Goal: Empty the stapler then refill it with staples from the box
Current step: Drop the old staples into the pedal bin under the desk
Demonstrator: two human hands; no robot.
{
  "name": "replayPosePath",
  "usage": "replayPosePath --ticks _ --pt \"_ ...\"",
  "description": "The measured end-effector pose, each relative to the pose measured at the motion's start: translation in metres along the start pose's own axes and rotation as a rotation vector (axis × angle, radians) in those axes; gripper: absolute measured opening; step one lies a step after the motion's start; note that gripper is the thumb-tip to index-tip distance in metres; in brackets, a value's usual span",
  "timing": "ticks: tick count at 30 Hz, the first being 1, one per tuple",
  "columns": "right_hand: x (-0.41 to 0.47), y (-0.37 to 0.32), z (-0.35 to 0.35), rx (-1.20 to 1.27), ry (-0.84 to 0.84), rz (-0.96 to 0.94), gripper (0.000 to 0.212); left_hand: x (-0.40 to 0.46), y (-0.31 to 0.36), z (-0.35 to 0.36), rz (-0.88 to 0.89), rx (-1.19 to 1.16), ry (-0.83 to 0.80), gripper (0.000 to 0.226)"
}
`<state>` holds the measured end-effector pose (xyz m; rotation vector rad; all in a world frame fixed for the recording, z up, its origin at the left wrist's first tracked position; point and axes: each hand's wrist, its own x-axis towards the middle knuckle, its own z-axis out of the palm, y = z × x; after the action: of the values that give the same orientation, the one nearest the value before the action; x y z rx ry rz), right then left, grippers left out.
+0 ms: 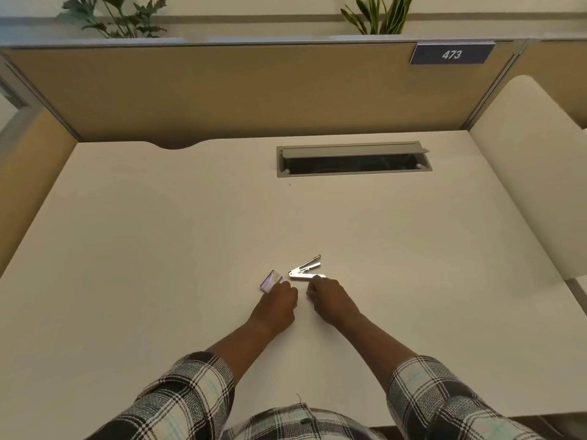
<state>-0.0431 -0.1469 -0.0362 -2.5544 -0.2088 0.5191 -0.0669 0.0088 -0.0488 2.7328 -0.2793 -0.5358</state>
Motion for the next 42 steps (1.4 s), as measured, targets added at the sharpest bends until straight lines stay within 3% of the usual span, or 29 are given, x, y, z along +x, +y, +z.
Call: replayPosePath --ticks 3,10,18,22,33,36,42 --pt "-0.001 0.003 -0.004 0.062 -0.015 0.014 0.009 0.000 -0.001 -0.003 0.011 -0.061 0.008 0.020" --pt "-0.006 -0.002 -0.009 0.292 0.008 -0.004 0.014 -0.008 -0.004 -0.016 -0.196 -0.580 0.103 0.012" --pt "0.004 -0.035 -0.004 0.556 -0.264 -0.029 0.013 -0.039 -0.011 -0.038 -0.249 -0.681 0.295 0.031" --pt "0.008 -0.062 0.008 0.662 -0.405 -0.063 0.012 -0.070 -0.032 -0.039 -0.325 -0.727 0.393 0.020" --pt "-0.019 -0.185 0.080 0.303 -0.558 -0.382 0.008 -0.193 -0.092 -0.024 -0.728 -0.895 0.707 0.010" --pt "-0.033 -0.215 0.100 0.220 -0.566 -0.463 0.008 -0.226 -0.109 -0.024 -0.795 -1.044 0.751 0.010" --pt "-0.073 -0.282 0.150 0.107 -0.564 -0.572 0.012 -0.300 -0.148 -0.020 -0.961 -1.567 0.835 0.012"
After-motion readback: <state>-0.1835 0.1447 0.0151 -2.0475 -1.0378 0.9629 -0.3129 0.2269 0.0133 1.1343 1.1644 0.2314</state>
